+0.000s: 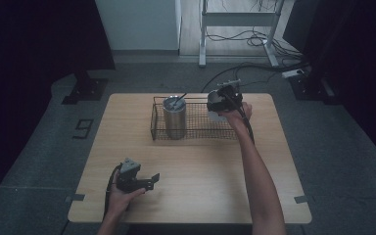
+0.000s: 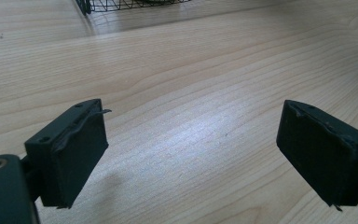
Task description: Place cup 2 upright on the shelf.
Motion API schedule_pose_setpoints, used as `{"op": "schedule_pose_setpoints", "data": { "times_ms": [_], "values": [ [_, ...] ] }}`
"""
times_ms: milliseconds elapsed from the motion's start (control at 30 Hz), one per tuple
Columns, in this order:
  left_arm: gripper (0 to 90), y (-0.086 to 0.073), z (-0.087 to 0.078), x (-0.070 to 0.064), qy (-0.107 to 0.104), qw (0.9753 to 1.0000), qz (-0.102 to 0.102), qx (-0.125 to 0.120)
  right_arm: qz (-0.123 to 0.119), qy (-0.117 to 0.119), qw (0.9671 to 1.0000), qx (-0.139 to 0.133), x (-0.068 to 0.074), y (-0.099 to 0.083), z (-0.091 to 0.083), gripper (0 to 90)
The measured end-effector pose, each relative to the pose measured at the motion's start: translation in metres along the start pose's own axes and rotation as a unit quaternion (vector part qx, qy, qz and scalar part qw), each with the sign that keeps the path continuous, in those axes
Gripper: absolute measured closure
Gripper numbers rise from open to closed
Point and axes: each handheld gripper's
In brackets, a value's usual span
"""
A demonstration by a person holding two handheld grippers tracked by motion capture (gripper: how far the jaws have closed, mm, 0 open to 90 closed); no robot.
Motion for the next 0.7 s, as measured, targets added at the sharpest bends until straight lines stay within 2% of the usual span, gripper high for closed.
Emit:
{"op": "schedule_pose_setpoints", "data": {
  "times_ms": [700],
  "values": [
    [8.6,0.000,-0.001,0.001,0.000,1.0000,-0.001,-0.001,-0.008,-0.001,0.9997,0.022,0.002,-0.007,0.015,6.6]
  ]
}}
Point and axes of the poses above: each handheld gripper's, and its own axes: z roughly forward along the jaws, y roughly out of its top, x roughly to its left, and after that the axes turned 9 degrees about -y, right-handed
